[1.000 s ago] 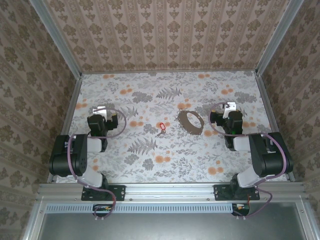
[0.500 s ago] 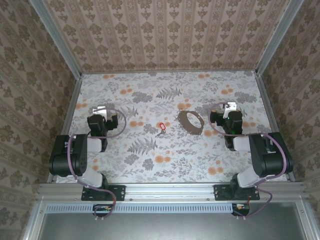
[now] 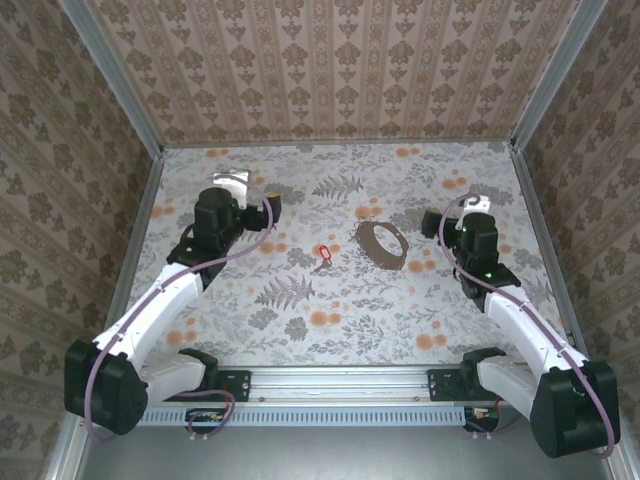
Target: Put the keys on the keyring
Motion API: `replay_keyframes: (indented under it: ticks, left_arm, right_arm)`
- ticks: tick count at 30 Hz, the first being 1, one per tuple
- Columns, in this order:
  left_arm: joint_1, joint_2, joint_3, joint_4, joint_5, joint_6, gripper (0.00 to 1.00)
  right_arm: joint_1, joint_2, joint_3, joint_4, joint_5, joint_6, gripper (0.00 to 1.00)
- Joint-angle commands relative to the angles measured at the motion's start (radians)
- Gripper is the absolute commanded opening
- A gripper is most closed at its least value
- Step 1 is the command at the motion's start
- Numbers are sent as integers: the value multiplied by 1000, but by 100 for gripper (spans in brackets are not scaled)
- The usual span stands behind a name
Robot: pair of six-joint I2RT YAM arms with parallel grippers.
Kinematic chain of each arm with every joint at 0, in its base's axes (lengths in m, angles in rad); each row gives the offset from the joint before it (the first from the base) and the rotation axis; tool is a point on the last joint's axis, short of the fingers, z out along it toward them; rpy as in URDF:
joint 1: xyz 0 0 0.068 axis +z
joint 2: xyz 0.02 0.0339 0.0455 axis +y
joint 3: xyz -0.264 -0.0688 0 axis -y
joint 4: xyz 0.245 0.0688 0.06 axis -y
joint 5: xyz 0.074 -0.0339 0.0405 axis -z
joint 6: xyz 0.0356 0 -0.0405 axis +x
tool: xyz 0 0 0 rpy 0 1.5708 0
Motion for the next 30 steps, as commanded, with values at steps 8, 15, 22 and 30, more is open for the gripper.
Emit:
replay_keyframes:
  ticks: [8, 15, 22, 30]
  left_arm:
    - [-159, 319, 132, -369, 223, -148, 100]
    - [-135, 387, 152, -294, 305, -155, 96]
    - [-130, 397, 147, -236, 336, -142, 95]
    - [-81, 395, 127, -187, 407, -111, 96]
  right_arm:
    - [55, 137, 16, -55, -344, 4, 100]
    - [86, 419, 319, -196, -302, -64, 96]
    - [139, 722, 641, -400, -279, -153, 76]
    - [145, 896, 851, -587, -253, -231, 52]
